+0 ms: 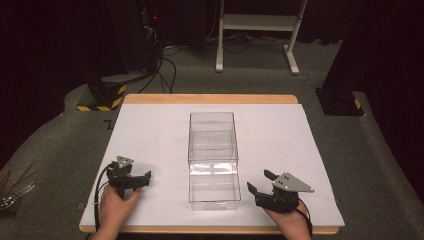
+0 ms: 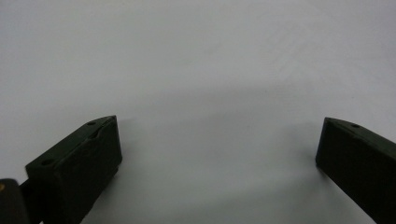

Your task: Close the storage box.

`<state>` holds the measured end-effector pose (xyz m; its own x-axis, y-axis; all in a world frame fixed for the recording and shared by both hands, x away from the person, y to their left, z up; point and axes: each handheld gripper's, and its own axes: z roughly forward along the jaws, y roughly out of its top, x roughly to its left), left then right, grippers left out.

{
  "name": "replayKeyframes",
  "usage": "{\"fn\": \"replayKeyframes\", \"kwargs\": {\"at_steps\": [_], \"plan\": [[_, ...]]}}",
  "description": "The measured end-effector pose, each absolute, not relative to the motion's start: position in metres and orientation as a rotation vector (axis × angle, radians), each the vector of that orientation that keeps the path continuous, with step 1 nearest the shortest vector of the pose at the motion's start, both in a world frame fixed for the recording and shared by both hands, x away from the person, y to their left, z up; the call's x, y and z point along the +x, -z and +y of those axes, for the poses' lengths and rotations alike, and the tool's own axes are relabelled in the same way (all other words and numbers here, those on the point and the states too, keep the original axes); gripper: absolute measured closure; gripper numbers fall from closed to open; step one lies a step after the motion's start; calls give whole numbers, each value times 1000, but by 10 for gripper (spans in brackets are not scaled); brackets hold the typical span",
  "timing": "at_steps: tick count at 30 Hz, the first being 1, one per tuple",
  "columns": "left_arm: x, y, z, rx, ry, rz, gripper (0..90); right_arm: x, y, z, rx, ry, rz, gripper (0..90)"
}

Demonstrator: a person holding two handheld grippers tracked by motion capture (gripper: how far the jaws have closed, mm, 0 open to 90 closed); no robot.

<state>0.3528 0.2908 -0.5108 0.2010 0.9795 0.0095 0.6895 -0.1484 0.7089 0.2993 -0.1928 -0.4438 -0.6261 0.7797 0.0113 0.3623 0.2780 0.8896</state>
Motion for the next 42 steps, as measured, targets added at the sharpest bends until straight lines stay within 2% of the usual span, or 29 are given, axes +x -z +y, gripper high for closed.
{"fn": "replayKeyframes", "kwargs": {"at_steps": [22,42], "plan": [[353,511,291,1907,-655,1550,6,282,433,-184,975,-1383,2142,227],[353,511,291,1907,-655,1550,6,271,444,-168,924,-1420,2209,210]]}}
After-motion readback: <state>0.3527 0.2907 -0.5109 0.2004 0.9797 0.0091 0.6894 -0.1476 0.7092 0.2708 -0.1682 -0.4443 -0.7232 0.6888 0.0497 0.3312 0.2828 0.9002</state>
